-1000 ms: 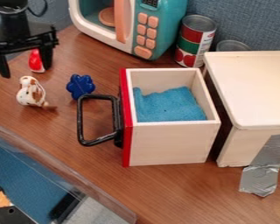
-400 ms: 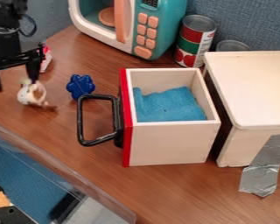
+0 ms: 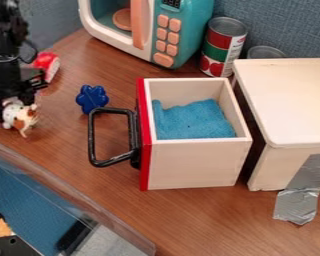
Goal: Put the cow in the drawer
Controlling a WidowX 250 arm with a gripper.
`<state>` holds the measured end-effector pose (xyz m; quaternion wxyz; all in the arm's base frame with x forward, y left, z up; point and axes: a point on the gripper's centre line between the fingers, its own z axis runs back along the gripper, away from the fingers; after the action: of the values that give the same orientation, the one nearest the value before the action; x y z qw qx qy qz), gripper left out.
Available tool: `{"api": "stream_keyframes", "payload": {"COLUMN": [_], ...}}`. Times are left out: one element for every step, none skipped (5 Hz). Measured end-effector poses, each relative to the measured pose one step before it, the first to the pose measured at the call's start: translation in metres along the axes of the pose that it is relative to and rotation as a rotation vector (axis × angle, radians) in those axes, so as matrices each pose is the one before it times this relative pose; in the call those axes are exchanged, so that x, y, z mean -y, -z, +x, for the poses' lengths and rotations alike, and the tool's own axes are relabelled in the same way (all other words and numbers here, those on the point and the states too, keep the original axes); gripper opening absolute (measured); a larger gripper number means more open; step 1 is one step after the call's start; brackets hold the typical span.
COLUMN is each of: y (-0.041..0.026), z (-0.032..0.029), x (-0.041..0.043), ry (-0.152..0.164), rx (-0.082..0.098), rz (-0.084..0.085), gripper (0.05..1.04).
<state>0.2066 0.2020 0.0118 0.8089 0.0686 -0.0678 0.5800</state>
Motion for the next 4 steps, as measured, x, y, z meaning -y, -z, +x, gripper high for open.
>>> {"api": "stream_keyframes", "payload": {"y": [-0.00632,-0.05227,-0.05031,-0.03340], "z": [-0.00550,-0.00171,-0.00977,-0.02787], "x": [0.00007,0.01279,0.03462,0.05936], "ry": [0.0125,0.0361,0.0871,0.1877], "rx": [-0.0094,0.0460,0.0510,0.0167], "rz": [-0.0210,-0.1005,-0.0955,0.0010], "gripper": [0.474,0.466,0.463,0.463]}}
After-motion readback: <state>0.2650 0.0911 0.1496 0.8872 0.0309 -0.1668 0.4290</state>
